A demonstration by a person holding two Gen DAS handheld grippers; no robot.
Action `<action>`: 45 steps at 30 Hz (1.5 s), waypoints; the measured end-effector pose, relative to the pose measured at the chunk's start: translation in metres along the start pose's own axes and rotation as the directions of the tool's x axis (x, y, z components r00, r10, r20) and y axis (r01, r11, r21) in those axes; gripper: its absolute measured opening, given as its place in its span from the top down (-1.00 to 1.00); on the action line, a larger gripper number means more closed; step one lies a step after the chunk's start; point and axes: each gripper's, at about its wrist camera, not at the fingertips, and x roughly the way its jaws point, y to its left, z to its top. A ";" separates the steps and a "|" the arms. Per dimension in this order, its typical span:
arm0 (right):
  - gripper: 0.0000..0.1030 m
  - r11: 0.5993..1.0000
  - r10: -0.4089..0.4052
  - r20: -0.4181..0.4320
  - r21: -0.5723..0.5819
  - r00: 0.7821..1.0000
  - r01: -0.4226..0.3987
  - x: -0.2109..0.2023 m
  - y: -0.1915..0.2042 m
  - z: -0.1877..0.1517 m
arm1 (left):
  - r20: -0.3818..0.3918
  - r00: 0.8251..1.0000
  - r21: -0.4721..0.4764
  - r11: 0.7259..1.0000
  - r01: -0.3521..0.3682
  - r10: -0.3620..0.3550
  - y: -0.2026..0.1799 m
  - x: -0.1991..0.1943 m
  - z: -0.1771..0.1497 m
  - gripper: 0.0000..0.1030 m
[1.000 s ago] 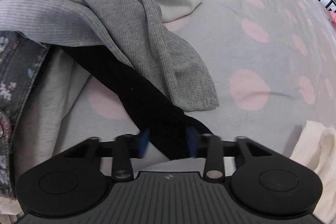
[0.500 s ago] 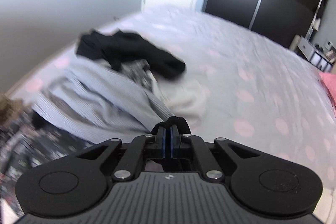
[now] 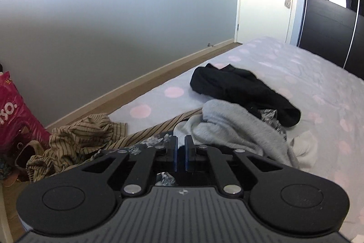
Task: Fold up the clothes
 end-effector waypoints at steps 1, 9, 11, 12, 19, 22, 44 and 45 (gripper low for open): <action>-0.28 1.000 0.004 -0.002 0.002 1.000 -0.004 0.000 0.001 0.000 | -0.004 1.000 0.020 1.000 -0.004 0.004 -0.002 -0.001 -0.004 0.65; -0.28 0.995 0.091 -0.004 0.032 0.996 -0.091 -0.011 0.005 -0.006 | 0.037 0.999 0.229 0.973 0.030 -0.039 -0.034 -0.044 -0.036 -0.16; -0.28 0.991 0.126 0.003 0.042 0.992 -0.126 -0.016 0.006 -0.009 | 0.029 0.995 0.269 0.960 0.080 -0.091 -0.048 -0.058 -0.045 -0.20; -0.27 0.988 0.149 0.003 0.046 0.989 -0.149 -0.019 0.008 -0.011 | 0.015 0.992 0.289 0.950 0.117 -0.126 -0.055 -0.064 -0.051 -0.22; -0.27 0.959 0.275 -0.043 0.081 0.961 -0.271 -0.033 0.016 -0.033 | -0.131 0.927 0.427 0.824 0.372 -0.351 -0.118 -0.098 -0.108 -0.22; -0.27 0.954 0.298 -0.061 0.042 0.952 -0.296 -0.038 0.022 -0.045 | -0.188 0.890 0.468 0.759 0.453 -0.415 -0.145 -0.113 -0.134 -0.22; -0.29 0.930 0.354 -0.086 -0.077 0.931 -0.360 -0.038 0.046 -0.069 | -0.305 0.782 0.696 0.433 0.573 -0.544 -0.290 -0.127 -0.299 -0.05; -0.30 0.929 0.353 -0.088 -0.089 0.931 -0.361 -0.037 0.049 -0.068 | -0.317 0.783 0.689 0.437 0.578 -0.536 -0.292 -0.124 -0.302 0.40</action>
